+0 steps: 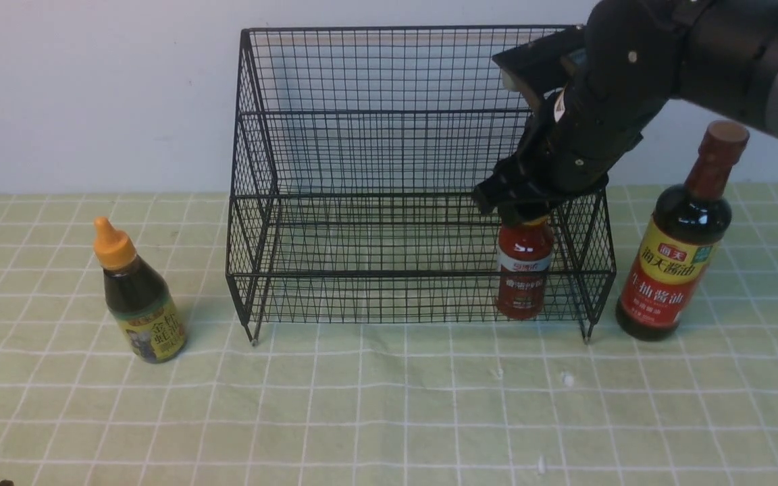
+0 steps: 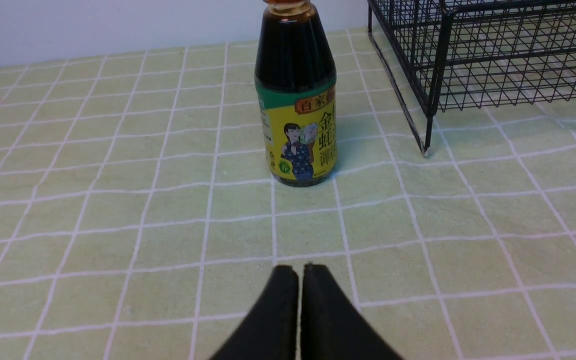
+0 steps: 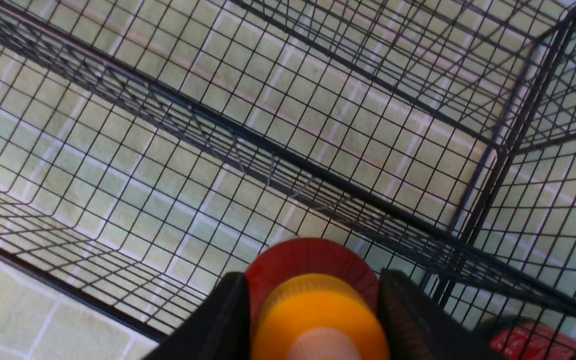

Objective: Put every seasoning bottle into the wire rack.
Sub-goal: Use the right arm to put the condiment bottle back on the shelf, then use the right arm to grab the condiment bottle closest to it

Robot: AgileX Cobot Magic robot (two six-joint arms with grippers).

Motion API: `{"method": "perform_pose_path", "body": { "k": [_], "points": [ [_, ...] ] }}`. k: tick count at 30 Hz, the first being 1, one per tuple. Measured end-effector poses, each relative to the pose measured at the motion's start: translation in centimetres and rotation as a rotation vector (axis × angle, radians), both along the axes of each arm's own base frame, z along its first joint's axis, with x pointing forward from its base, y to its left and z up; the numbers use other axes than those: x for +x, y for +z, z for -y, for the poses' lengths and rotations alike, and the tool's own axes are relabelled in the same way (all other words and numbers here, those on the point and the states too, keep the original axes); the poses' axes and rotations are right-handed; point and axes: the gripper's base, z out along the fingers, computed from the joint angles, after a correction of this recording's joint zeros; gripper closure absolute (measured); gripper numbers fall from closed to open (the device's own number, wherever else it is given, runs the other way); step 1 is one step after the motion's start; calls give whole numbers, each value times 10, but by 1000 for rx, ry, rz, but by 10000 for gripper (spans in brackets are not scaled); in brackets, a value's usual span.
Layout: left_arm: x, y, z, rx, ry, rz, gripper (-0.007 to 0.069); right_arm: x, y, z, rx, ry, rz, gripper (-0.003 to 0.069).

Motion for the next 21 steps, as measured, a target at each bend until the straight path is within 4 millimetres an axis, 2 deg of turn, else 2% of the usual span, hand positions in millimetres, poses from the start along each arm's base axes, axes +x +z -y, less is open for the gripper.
{"method": "perform_pose_path", "body": {
  "k": [2, 3, 4, 7, 13, 16, 17, 21],
  "points": [
    [0, 0, 0, 0, 0, 0, 631, -3, 2, 2, -10, -8, -16, 282],
    [0, 0, 0, 0, 0, 0, 631, -3, 2, 2, -9, -11, -16, 277],
    [0, 0, 0, 0, 0, 0, 631, -7, 10, 4, -5, -18, -13, 232],
    [0, 0, 0, 0, 0, 0, 631, -16, 30, 10, -1, -20, 30, 193],
    [0, 0, 0, 0, 0, 0, 631, -44, 82, 34, -31, -53, 154, 182],
    [0, 0, 0, 0, 0, 0, 631, -54, 100, 48, -55, -108, 212, 182],
    [0, 0, 0, 0, 0, 0, 631, -61, 115, 61, -59, -164, 259, 182],
    [0, 0, 0, 0, 0, 0, 631, -68, 130, 88, -70, -267, 302, 182]
  ]
}}
